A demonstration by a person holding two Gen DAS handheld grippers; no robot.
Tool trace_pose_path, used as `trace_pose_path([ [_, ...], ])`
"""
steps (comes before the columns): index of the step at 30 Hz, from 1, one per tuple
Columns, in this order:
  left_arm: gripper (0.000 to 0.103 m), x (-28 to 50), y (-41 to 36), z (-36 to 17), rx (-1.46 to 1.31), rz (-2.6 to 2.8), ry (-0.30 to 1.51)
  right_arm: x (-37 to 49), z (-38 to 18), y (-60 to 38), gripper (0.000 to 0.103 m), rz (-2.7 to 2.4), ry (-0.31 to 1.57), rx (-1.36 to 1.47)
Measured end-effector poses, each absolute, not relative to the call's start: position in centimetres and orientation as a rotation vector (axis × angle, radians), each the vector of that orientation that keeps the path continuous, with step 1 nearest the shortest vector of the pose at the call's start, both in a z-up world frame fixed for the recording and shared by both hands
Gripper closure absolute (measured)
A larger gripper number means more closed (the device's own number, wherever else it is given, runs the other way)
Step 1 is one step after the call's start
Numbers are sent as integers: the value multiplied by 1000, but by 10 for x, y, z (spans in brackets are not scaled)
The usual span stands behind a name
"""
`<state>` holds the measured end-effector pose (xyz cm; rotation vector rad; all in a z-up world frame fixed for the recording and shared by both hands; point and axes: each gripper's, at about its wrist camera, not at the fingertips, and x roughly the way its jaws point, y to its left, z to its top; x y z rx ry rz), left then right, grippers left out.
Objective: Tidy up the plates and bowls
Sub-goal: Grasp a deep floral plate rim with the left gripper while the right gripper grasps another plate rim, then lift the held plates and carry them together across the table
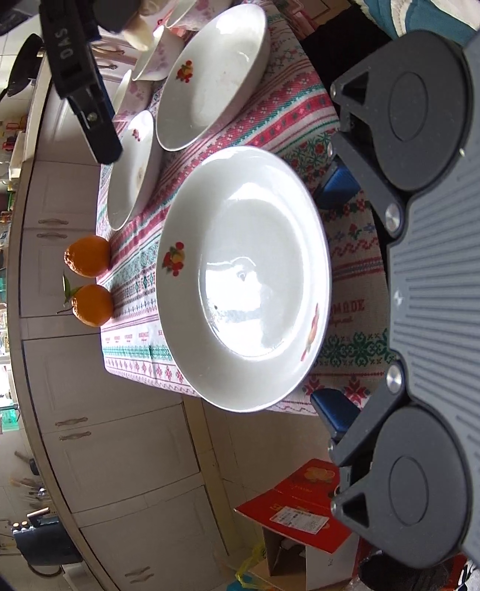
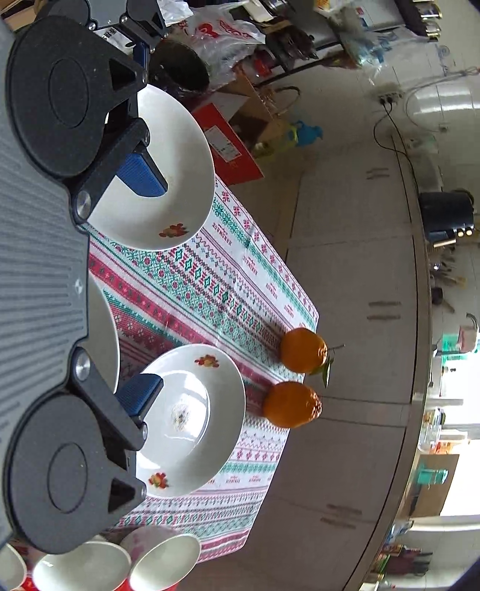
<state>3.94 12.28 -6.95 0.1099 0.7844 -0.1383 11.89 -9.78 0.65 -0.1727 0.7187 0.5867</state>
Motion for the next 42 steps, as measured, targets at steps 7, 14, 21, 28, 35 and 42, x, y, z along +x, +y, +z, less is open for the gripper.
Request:
trace_pose_path([
  [7, 0, 44, 130, -71, 80, -175, 792, 128, -5, -74, 0, 709, 733, -263],
  [14, 0, 47, 133, -71, 90, -219, 793, 149, -17, -55, 0, 825, 819, -280],
  [21, 0, 48, 134, -70, 95, -226, 795, 166, -38, -32, 0, 917, 949, -286],
  [28, 0, 42, 136, -72, 90, -231, 760, 179, -52, -17, 0, 946, 1011, -319],
  [35, 0, 41, 136, -72, 92, -238, 758, 192, -60, -3, 0, 993, 1050, -318],
  [42, 0, 46, 137, -72, 101, -268, 761, 201, -60, 8, 0, 1078, 1049, -314],
])
